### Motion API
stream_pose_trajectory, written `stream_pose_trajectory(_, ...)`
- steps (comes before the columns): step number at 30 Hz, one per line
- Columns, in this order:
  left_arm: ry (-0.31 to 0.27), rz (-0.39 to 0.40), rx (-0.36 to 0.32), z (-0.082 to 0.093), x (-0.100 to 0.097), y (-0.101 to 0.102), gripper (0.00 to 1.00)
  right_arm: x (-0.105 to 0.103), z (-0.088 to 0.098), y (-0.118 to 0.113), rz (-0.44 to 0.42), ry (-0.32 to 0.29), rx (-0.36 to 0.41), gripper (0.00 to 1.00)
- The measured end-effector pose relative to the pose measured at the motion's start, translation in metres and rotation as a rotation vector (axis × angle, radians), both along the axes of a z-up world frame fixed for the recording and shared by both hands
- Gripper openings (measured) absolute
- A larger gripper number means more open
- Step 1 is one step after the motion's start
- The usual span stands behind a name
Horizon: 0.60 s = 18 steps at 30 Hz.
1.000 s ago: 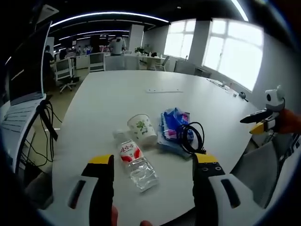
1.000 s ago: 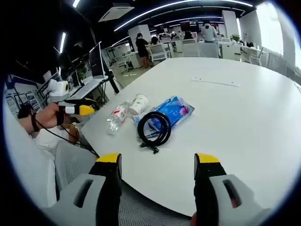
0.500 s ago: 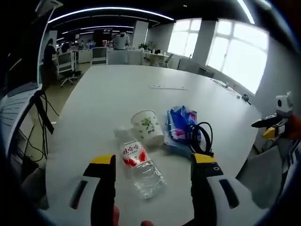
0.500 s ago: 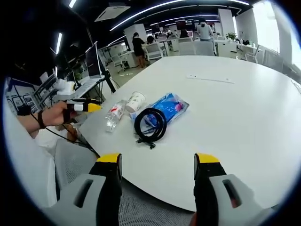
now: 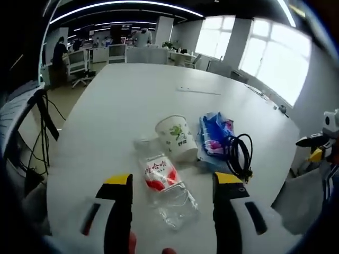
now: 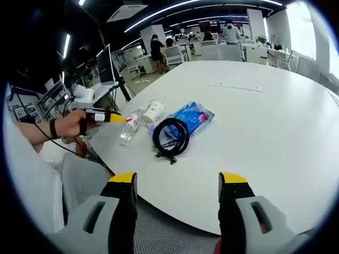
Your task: Arrange the tabletop items into an orderly group along one side of the table until the central work area is clear of visible clutter.
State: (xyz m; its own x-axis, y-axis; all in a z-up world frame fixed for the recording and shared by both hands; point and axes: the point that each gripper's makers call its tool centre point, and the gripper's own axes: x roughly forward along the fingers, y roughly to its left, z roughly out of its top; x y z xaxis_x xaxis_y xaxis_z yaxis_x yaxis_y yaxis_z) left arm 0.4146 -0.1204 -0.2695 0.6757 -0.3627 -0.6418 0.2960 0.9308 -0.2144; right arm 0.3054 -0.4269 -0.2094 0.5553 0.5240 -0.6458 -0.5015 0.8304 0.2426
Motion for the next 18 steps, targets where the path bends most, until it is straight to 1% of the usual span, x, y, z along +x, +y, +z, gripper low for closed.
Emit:
stream_pose_trajectory(6, 0.033, 0.025, 0.025, -0.013, 0.006, 0.003, 0.59, -0.003, -0.005, 0.002, 0.002, 0.013, -0.011, 0.61)
stream_pose_trajectory(8, 0.046, 0.027, 0.023, -0.016, 0.007, 0.002, 0.59, -0.005, -0.007, 0.002, 0.006, 0.019, -0.018, 0.61)
stream_pose_trajectory(14, 0.058, 0.022, 0.037, -0.020, 0.011, 0.001, 0.58, -0.008, -0.010, 0.003, -0.001, 0.025, -0.018, 0.61)
stream_pose_trajectory(18, 0.067, 0.019, 0.046, -0.024, 0.017, 0.003, 0.57, -0.010, -0.012, 0.003, -0.002, 0.030, -0.019, 0.61)
